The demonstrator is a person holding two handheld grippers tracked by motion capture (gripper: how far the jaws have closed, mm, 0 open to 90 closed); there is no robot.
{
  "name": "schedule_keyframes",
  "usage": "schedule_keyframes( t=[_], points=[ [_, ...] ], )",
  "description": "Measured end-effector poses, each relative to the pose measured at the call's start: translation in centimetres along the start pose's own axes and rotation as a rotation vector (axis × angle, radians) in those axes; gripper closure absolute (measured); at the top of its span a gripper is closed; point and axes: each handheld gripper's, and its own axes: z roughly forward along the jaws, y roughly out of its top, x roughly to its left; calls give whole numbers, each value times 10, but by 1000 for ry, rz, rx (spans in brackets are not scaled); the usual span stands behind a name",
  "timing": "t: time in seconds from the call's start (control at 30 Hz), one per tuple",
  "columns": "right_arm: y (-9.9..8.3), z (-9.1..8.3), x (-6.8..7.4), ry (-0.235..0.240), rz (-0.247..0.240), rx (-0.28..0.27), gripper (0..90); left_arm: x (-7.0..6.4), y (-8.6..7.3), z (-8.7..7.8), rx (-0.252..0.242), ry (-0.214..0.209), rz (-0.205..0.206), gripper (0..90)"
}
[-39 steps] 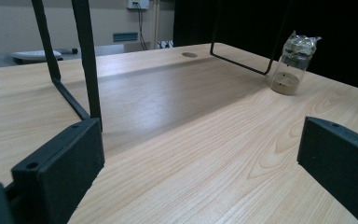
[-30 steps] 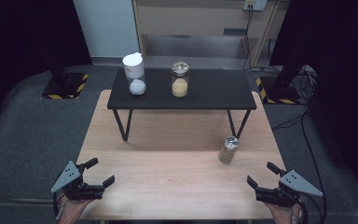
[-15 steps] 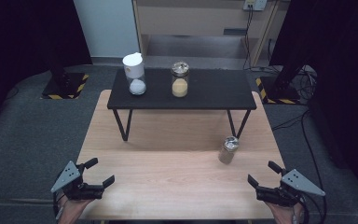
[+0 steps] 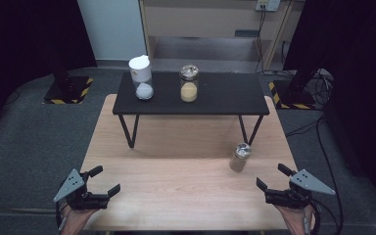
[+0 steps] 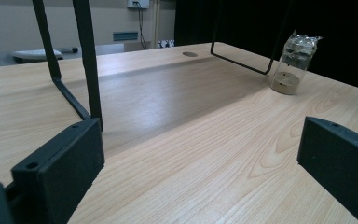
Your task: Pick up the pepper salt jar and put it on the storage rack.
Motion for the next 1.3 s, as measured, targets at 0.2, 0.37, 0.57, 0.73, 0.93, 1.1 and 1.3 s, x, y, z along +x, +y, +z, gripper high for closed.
schedule_keyframes(
  t=[0.2, 0.37, 0.57, 0.73, 0.93, 1.1, 1.3],
  points=[
    [9, 13, -1, -1, -9, 17, 49, 0, 0, 0, 1, -1, 2, 0],
    [15, 27, -3, 4, -18, 40, 49, 0, 0, 0, 1, 0, 1, 0],
    [21, 43, -8, 11, -13, 69, 50, 0, 0, 0, 2, 0, 1, 0],
    [23, 54, -10, 12, -14, 87, 49, 0, 0, 0, 2, 0, -1, 0],
    [26, 66, -13, 12, -18, 111, 50, 0, 0, 0, 2, 1, 0, 0],
    [28, 79, -14, 17, -19, 129, 52, 0, 0, 0, 3, 1, 0, 0],
    [30, 95, -16, 20, -8, 141, 58, 0, 0, 0, 3, -1, -1, 0]
  ],
)
